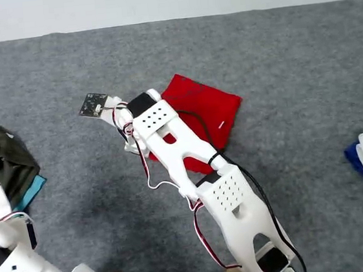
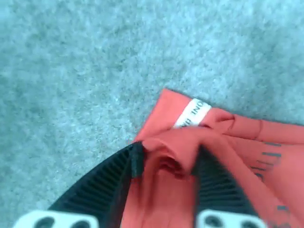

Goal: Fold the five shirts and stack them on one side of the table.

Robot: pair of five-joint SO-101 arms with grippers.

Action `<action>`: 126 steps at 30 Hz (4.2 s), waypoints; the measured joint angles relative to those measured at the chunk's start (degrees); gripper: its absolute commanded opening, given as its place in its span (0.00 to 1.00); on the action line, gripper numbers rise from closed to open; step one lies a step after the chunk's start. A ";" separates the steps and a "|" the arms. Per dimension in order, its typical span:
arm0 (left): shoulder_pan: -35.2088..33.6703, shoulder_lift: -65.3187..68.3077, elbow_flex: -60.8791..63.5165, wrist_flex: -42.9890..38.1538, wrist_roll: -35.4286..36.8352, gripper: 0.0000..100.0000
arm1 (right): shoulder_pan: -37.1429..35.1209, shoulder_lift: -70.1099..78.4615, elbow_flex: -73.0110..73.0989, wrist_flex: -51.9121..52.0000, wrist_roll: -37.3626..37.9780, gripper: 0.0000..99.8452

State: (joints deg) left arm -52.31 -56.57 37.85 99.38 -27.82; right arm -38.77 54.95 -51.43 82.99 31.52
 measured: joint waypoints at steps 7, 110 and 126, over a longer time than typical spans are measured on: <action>0.00 0.00 0.00 0.00 0.00 0.07 | 0.00 0.35 -7.38 0.09 3.96 0.01; 0.00 0.00 0.09 -0.44 0.00 0.07 | 14.68 -30.15 24.62 17.49 -16.79 0.01; 0.00 0.00 0.09 -3.78 0.00 0.07 | 21.71 -38.68 29.10 17.49 -53.54 0.01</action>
State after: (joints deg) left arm -52.31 -56.57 37.93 95.60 -27.82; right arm -17.05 16.26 -22.33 100.48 -22.02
